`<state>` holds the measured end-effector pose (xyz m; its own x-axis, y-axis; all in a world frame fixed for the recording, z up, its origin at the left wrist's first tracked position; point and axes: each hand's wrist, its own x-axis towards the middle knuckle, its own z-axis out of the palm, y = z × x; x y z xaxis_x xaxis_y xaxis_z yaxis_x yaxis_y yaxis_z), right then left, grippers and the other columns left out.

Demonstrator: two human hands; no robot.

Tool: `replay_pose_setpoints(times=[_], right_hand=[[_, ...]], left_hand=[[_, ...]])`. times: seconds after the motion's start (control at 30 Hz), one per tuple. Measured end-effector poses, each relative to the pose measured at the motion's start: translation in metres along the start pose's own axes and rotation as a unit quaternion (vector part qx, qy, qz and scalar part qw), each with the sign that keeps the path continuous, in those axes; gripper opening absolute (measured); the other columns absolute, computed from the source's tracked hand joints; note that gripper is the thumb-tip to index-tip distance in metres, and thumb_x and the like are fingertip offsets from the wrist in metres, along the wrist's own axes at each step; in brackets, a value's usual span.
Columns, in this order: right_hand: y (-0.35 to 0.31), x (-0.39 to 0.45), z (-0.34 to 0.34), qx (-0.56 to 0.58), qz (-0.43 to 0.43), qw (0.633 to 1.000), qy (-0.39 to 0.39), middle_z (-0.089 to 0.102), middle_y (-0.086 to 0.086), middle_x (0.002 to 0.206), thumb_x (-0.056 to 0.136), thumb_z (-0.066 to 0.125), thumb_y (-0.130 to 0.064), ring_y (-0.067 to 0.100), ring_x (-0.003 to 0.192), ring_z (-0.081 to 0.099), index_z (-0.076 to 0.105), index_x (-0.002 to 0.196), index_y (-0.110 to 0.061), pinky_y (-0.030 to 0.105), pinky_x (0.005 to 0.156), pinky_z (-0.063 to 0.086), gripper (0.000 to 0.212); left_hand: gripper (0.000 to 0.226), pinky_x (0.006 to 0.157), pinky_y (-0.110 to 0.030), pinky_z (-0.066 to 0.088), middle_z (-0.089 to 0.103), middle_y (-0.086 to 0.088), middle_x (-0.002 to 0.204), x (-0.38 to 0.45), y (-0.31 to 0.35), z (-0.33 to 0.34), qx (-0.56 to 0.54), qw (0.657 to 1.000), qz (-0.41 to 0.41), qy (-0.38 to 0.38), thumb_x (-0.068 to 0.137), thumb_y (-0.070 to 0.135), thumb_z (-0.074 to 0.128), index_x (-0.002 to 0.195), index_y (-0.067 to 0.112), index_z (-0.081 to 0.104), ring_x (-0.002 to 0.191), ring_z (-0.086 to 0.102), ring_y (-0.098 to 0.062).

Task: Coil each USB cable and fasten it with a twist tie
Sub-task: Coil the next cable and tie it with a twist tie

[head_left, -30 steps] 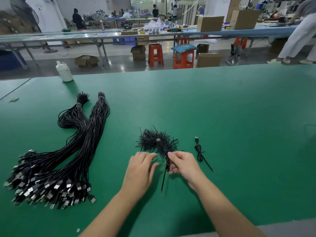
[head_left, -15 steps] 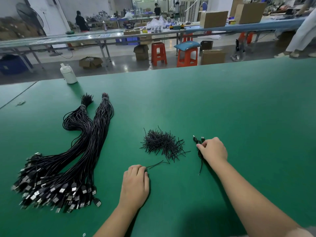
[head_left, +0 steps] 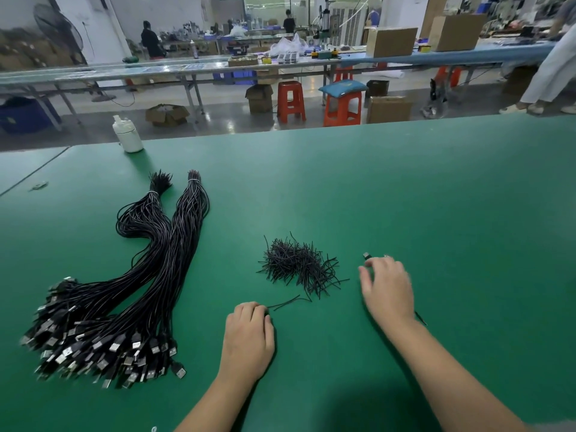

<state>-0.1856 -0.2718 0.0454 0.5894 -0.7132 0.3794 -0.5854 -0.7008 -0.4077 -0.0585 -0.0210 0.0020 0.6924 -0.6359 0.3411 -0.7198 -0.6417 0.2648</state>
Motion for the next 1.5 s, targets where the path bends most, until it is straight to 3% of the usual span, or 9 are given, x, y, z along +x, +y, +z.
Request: replay_pose_setpoints(times=[0.13, 0.3, 0.43, 0.53, 0.63, 0.77, 0.93, 1.37, 1.5], right_hand=[[-0.04, -0.048, 0.03, 0.12, 0.029, 0.988, -0.095, 0.056, -0.011, 0.104, 0.102, 0.045, -0.038, 0.006, 0.099, 0.051, 0.061, 0.113, -0.021, 0.023, 0.087, 0.042, 0.026], [-0.04, -0.066, 0.045, 0.12, 0.065, 0.986, -0.09, 0.057, -0.008, 0.111, 0.103, 0.045, -0.033, 0.01, 0.107, 0.049, 0.059, 0.117, -0.018, 0.028, 0.094, 0.044, 0.025], [-0.04, -0.063, 0.045, 0.128, 0.064, 0.985, -0.096, 0.056, -0.008, 0.113, 0.102, 0.047, -0.035, 0.01, 0.109, 0.049, 0.057, 0.119, -0.018, 0.029, 0.095, 0.045, 0.026], [-0.039, -0.063, 0.047, 0.128, 0.063, 0.985, -0.095, 0.055, -0.01, 0.11, 0.102, 0.047, -0.036, 0.007, 0.106, 0.048, 0.058, 0.118, -0.018, 0.028, 0.095, 0.045, 0.027], [-0.039, -0.063, 0.048, 0.128, 0.062, 0.985, -0.093, 0.053, -0.012, 0.104, 0.103, 0.044, -0.037, 0.006, 0.102, 0.047, 0.06, 0.113, -0.019, 0.026, 0.091, 0.044, 0.027], [-0.039, -0.064, 0.048, 0.129, 0.058, 0.986, -0.087, 0.053, -0.012, 0.101, 0.103, 0.044, -0.037, 0.007, 0.099, 0.047, 0.061, 0.111, -0.019, 0.026, 0.087, 0.044, 0.026], [-0.039, -0.064, 0.049, 0.125, 0.056, 0.987, -0.086, 0.053, -0.013, 0.1, 0.103, 0.045, -0.035, 0.006, 0.098, 0.047, 0.062, 0.108, -0.019, 0.024, 0.086, 0.043, 0.024], [-0.038, -0.065, 0.05, 0.132, 0.062, 0.986, -0.083, 0.054, -0.013, 0.1, 0.1, 0.05, -0.038, 0.006, 0.098, 0.048, 0.061, 0.101, -0.023, 0.022, 0.083, 0.041, 0.018], [-0.036, -0.066, 0.051, 0.133, 0.062, 0.986, -0.081, 0.055, -0.014, 0.1, 0.1, 0.05, -0.039, 0.005, 0.098, 0.049, 0.06, 0.101, -0.023, 0.022, 0.082, 0.04, 0.019]], left_hand=[[0.032, 0.083, -0.034, 0.047, 0.064, 0.001, 0.1, -0.001, 0.0, 0.0, -0.004, 1.0, -0.009, 0.0, 0.092, 0.028, 0.041, 0.097, 0.014, 0.069, 0.1, 0.057, -0.019], [0.016, 0.092, -0.034, 0.043, 0.064, 0.0, 0.108, 0.002, -0.003, 0.001, -0.047, 0.998, -0.035, -0.01, 0.095, 0.017, 0.057, 0.106, 0.012, 0.068, 0.107, 0.055, -0.02], [0.025, 0.096, -0.031, 0.039, 0.064, 0.001, 0.115, 0.011, -0.012, -0.011, -0.076, 0.995, -0.06, -0.022, 0.096, 0.015, 0.053, 0.118, 0.014, 0.065, 0.113, 0.054, -0.019], [0.052, 0.099, -0.033, 0.039, 0.058, -0.001, 0.129, 0.028, -0.039, -0.032, 0.05, 0.995, -0.073, -0.047, 0.086, 0.008, 0.056, 0.137, 0.017, 0.051, 0.12, 0.049, -0.019], [0.064, 0.095, -0.04, 0.039, 0.049, -0.005, 0.136, 0.05, -0.076, -0.063, 0.188, 0.958, -0.188, -0.111, 0.083, 0.02, 0.055, 0.143, 0.023, 0.033, 0.122, 0.044, -0.025], [0.047, 0.081, -0.037, 0.045, 0.058, -0.006, 0.121, 0.064, -0.116, -0.086, 0.191, 0.908, -0.295, -0.227, 0.092, 0.031, 0.054, 0.131, 0.017, 0.033, 0.103, 0.059, -0.026], [0.029, 0.053, -0.028, 0.04, 0.055, -0.001, 0.079, 0.053, -0.123, -0.086, 0.218, 0.906, -0.293, -0.213, 0.09, 0.012, 0.048, 0.116, 0.014, 0.037, 0.067, 0.054, -0.018], [0.046, 0.047, -0.026, 0.034, 0.056, 0.003, 0.076, 0.059, -0.12, -0.085, 0.245, 0.924, -0.225, -0.19, 0.085, 0.007, 0.046, 0.128, 0.02, 0.034, 0.06, 0.052, -0.015], [0.036, 0.054, -0.032, 0.04, 0.062, -0.002, 0.093, 0.066, -0.104, -0.086, 0.198, 0.941, -0.172, -0.214, 0.091, 0.007, 0.042, 0.124, 0.021, 0.045, 0.078, 0.059, -0.023]])
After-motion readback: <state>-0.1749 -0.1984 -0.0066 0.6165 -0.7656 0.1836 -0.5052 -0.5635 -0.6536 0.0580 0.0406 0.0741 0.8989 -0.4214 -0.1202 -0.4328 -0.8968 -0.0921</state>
